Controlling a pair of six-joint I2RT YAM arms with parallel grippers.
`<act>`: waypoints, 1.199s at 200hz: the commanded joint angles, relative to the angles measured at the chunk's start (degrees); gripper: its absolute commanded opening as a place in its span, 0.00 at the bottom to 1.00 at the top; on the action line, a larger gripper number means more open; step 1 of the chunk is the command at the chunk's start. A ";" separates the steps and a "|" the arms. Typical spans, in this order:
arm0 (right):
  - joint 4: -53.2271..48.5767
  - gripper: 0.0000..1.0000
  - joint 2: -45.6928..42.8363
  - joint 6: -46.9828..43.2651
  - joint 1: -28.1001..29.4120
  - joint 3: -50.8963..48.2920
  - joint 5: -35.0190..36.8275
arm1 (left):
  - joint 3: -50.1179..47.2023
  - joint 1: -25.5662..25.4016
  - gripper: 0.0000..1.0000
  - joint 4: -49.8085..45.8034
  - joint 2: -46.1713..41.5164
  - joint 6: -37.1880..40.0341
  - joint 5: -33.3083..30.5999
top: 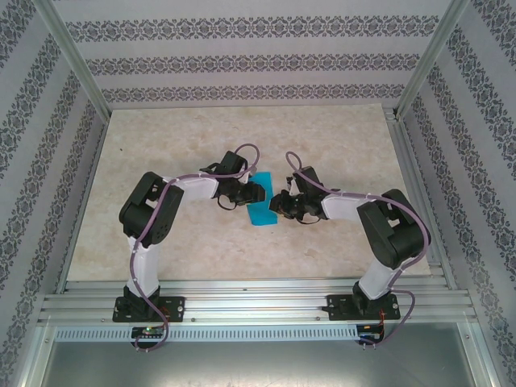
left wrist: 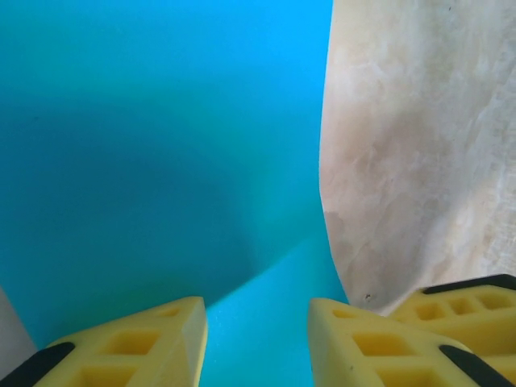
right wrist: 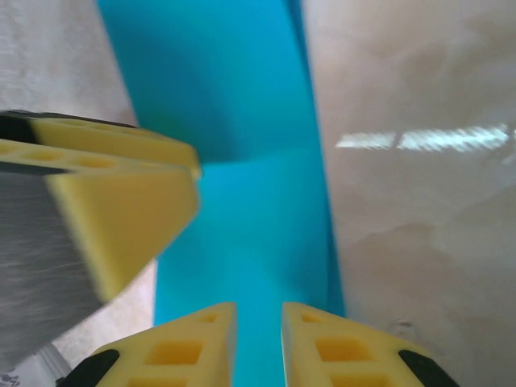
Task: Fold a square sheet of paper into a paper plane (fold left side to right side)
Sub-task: Hold the square sheet of paper at the center of the table.
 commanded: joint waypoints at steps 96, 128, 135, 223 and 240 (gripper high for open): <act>0.83 0.14 8.83 1.85 -3.18 12.61 3.08 | -4.49 -0.49 0.40 -1.73 2.93 0.49 -1.96; 0.65 0.13 12.80 2.20 -3.85 16.14 2.61 | -4.47 -0.53 0.39 -1.73 3.10 0.49 -1.92; 0.97 0.13 13.60 2.28 -3.91 16.63 2.53 | -4.35 -0.56 0.39 -1.68 3.09 0.49 -1.88; -2.49 0.13 21.25 0.38 -3.39 22.82 1.86 | -3.85 -0.64 0.39 -2.34 3.47 1.44 -2.11; -5.47 0.13 22.11 -0.85 -3.04 23.57 4.51 | -3.77 -0.60 0.39 -2.71 3.29 1.77 -2.03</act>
